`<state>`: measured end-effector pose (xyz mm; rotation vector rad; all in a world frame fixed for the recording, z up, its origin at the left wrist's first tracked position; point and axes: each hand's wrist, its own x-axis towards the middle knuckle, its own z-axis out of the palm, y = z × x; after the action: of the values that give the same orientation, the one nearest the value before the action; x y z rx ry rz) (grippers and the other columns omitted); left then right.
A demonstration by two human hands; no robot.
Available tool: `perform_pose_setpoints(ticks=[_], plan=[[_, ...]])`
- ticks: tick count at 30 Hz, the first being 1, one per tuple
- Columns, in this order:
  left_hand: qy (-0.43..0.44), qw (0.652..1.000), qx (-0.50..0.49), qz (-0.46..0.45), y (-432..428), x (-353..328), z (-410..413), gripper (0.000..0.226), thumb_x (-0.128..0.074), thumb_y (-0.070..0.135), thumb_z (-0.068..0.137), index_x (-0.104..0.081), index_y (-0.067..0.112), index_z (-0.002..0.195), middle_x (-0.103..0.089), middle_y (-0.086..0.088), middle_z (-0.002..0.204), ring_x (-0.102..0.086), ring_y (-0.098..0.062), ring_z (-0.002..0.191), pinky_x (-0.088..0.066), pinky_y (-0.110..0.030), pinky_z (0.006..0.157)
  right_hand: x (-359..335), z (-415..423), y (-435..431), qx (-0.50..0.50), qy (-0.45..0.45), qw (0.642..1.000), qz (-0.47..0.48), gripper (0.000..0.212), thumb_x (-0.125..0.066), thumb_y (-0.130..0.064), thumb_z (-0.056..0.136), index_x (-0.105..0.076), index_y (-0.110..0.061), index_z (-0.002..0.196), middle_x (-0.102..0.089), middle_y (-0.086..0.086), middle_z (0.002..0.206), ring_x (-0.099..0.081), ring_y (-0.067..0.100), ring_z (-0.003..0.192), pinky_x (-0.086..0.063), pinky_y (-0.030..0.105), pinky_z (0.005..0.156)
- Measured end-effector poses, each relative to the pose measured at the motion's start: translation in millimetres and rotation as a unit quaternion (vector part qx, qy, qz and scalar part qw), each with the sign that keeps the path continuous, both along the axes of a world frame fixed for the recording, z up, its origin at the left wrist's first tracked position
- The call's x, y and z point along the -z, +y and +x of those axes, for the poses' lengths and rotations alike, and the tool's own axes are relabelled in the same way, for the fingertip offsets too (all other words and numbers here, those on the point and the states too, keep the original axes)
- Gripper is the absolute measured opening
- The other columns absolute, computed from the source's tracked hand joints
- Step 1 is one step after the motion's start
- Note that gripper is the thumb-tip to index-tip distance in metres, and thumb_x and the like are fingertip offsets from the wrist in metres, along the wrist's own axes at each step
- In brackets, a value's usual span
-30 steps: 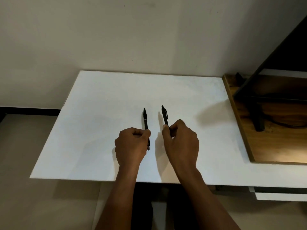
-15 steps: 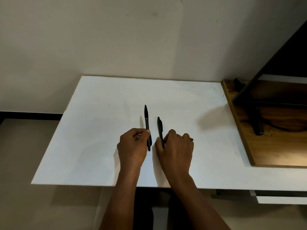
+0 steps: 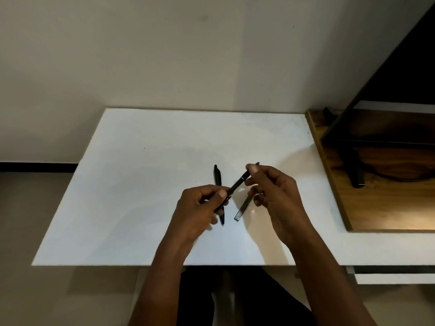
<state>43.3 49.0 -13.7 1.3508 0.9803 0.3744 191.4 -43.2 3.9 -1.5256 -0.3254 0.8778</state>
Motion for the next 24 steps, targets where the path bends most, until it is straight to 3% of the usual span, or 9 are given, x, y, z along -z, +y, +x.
perform_pose_setpoints(ticks=[3,6,10,15,18,21,23,24], plan=[[-0.047,0.998,-0.032,-0.006,-1,-3,2,0.016,-0.067,0.021,0.093,-0.081,0.029,0.093,-0.077,-0.001,0.079,-0.067,-0.014,0.068,-0.056,-0.029,0.061,0,6,-3,0.001,0.043,0.998,0.035,0.021,-0.07,-0.017,0.092,-0.073,0.001,0.101,-0.068,0.011,0.079,-0.058,0.018,0.065,-0.045,0.027,0.057],[-0.121,0.983,-0.129,-0.055,2,-8,1,0.009,-0.074,0.02,0.086,-0.08,0.021,0.094,-0.077,-0.004,0.076,-0.071,-0.015,0.065,-0.058,-0.023,0.061,-1,8,-6,-0.023,0.104,0.994,0.039,0.012,-0.069,-0.011,0.091,-0.075,-0.002,0.096,-0.072,0.013,0.082,-0.063,0.02,0.068,-0.051,0.024,0.058],[-0.203,0.948,-0.216,-0.115,6,-10,2,0.033,-0.079,0.025,0.074,-0.075,0.009,0.103,-0.077,-0.004,0.084,-0.072,-0.014,0.069,-0.059,-0.022,0.065,-2,12,-11,-0.142,0.074,0.987,0.003,0.007,-0.073,-0.007,0.085,-0.076,-0.003,0.091,-0.078,0.018,0.092,-0.071,0.019,0.074,-0.054,0.022,0.063],[-0.189,0.962,-0.173,-0.098,7,-7,2,0.023,-0.069,0.035,0.083,-0.076,0.024,0.102,-0.079,0.002,0.093,-0.074,-0.011,0.092,-0.058,-0.023,0.068,1,0,-9,-0.287,0.015,0.957,-0.042,0.016,-0.083,-0.006,0.076,-0.071,-0.005,0.087,-0.078,0.021,0.087,-0.075,0.022,0.077,-0.056,0.026,0.068],[-0.192,0.971,-0.109,-0.096,3,-8,4,0.027,-0.062,0.038,0.088,-0.076,0.023,0.104,-0.074,0.001,0.083,-0.073,-0.015,0.082,-0.059,-0.028,0.071,3,-9,-4,-0.309,-0.007,0.95,-0.042,0.021,-0.086,-0.016,0.076,-0.07,-0.006,0.086,-0.079,0.017,0.081,-0.075,0.021,0.076,-0.055,0.025,0.068],[-0.159,0.983,-0.082,-0.041,1,-7,5,0.021,-0.058,0.032,0.096,-0.077,0.025,0.104,-0.058,0.003,0.068,-0.057,-0.012,0.058,-0.052,-0.026,0.062,3,-9,-1,-0.26,-0.05,0.964,-0.025,0.024,-0.082,-0.032,0.081,-0.073,-0.01,0.083,-0.079,0.012,0.08,-0.075,0.022,0.074,-0.058,0.03,0.067],[-0.089,0.994,-0.055,0.031,0,-6,5,0.019,-0.059,0.032,0.097,-0.077,0.03,0.103,-0.059,0.013,0.065,-0.053,-0.008,0.055,-0.048,-0.026,0.059,3,-4,-1,-0.158,-0.069,0.985,-0.002,0.025,-0.078,-0.033,0.086,-0.074,-0.008,0.085,-0.078,0.011,0.08,-0.073,0.022,0.073,-0.059,0.038,0.065],[-0.052,0.996,-0.037,0.065,-1,-5,6,0.018,-0.061,0.034,0.096,-0.077,0.032,0.103,-0.065,0.016,0.068,-0.057,-0.006,0.06,-0.049,-0.026,0.061,3,-1,-1,-0.114,-0.073,0.991,0.013,0.023,-0.076,-0.032,0.087,-0.075,-0.009,0.088,-0.078,0.01,0.082,-0.072,0.02,0.073,-0.059,0.034,0.064]])
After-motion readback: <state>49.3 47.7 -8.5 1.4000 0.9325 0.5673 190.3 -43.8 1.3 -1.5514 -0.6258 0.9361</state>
